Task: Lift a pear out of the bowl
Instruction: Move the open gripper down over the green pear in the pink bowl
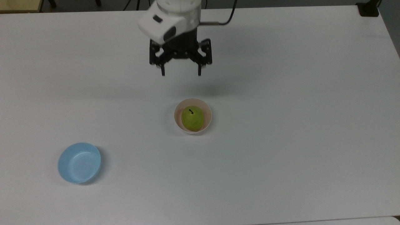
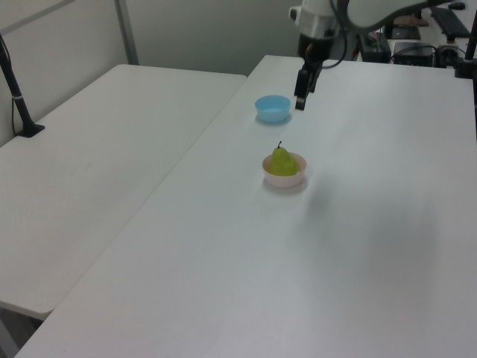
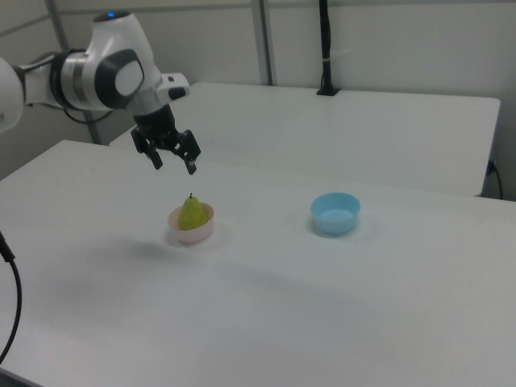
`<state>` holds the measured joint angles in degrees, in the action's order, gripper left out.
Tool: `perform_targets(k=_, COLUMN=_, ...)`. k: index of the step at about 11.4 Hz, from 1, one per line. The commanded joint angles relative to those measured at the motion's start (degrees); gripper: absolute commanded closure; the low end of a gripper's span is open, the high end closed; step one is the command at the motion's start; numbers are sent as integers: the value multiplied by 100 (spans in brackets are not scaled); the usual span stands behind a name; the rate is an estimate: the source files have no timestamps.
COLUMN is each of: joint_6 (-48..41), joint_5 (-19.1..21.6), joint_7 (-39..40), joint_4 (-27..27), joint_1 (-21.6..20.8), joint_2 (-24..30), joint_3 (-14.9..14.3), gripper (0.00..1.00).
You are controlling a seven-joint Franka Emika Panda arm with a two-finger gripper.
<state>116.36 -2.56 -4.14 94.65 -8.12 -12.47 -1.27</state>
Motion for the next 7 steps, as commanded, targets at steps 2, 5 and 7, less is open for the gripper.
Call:
perform_targets(k=2, joint_6=774, joint_5=63, joint_7=79, joint_4=-8, joint_1=-225, joint_2=-685, joint_3=-40, gripper=0)
perform_targets(k=5, joint_6=1010, joint_5=-42, joint_7=80, joint_4=1, joint_1=-347, joint_2=-1028, joint_3=-40, gripper=0)
perform_targets(k=7, joint_6=1178, joint_5=-51, joint_7=71, joint_4=1, joint_1=-348, joint_2=-1187, joint_3=-40, gripper=0)
